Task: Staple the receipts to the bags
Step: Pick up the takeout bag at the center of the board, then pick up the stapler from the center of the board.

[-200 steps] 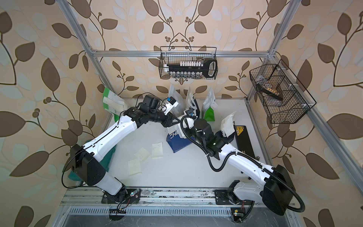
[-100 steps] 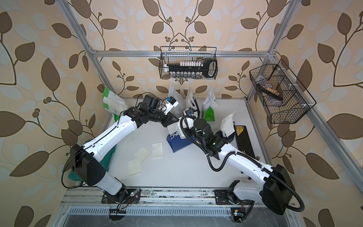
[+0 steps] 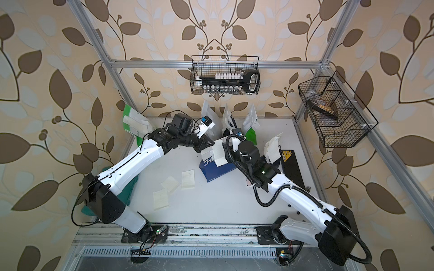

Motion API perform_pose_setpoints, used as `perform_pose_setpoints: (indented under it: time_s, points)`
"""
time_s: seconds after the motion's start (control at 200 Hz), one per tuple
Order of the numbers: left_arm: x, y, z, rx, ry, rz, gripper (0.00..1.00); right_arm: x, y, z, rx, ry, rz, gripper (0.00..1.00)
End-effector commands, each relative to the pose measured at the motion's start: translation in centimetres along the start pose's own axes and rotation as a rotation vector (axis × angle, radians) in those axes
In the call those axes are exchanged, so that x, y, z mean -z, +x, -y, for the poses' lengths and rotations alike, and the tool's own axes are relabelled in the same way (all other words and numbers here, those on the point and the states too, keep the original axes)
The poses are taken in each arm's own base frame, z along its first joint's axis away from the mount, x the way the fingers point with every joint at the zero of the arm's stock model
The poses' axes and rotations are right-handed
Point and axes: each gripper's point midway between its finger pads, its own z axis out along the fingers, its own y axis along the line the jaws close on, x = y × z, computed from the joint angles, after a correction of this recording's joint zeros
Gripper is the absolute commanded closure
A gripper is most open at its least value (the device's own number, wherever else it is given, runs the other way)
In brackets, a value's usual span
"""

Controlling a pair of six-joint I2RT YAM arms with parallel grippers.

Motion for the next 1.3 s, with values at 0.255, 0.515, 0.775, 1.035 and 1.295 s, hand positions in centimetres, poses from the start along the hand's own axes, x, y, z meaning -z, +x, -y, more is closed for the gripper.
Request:
perform_pose_setpoints:
  time_s: [0.255, 0.515, 0.775, 1.035, 1.295]
  points:
    - [5.7, -0.9, 1.9, 0.151, -0.081, 0.142, 1.0, 7.5, 4.8, 2.7, -0.233, 0.072, -0.247, 0.38]
    - [8.3, 1.3, 3.6, 0.29, -0.098, 0.181, 1.0, 8.4, 13.8, 4.5, -0.227, 0.2, -0.579, 0.38]
    - [11.6, 2.7, 4.8, 0.288, -0.144, 0.209, 1.0, 6.0, 18.9, 5.9, -0.186, 0.329, -0.723, 0.38]
    - [13.9, 3.9, 5.3, 0.274, -0.176, 0.206, 1.0, 2.7, 21.9, 7.1, -0.103, 0.418, -0.821, 0.39]
    - [15.2, 4.6, 5.7, 0.253, -0.185, 0.214, 1.0, 1.2, 23.0, 9.1, -0.043, 0.484, -0.88, 0.41]
